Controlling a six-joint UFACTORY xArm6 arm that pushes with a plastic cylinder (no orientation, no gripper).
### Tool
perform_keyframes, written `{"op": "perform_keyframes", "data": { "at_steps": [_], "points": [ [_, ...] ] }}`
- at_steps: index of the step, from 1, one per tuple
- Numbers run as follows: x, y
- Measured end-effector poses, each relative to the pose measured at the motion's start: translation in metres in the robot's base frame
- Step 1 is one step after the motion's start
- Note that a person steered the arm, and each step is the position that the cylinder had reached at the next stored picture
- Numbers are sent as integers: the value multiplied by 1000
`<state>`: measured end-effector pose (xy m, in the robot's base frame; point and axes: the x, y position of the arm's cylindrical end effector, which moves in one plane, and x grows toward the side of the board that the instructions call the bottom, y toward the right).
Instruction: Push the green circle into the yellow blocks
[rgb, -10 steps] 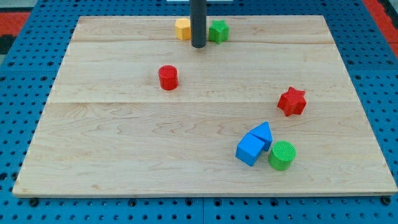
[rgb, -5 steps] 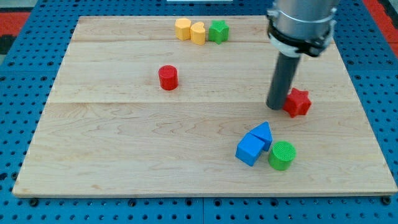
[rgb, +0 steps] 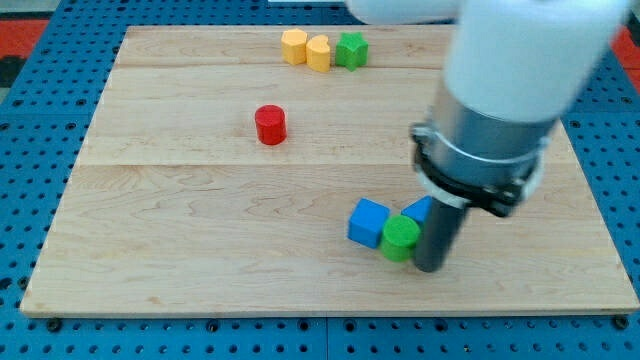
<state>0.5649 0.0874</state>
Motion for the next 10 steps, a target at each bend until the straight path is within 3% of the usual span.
{"op": "perform_keyframes", "data": {
  "at_steps": [2, 3, 4, 5, 6, 10],
  "points": [
    [-45, -40],
    [-17, -19],
    [-50, -61],
    [-60, -63],
    [-100, -87],
    [-99, -59]
  ]
}}
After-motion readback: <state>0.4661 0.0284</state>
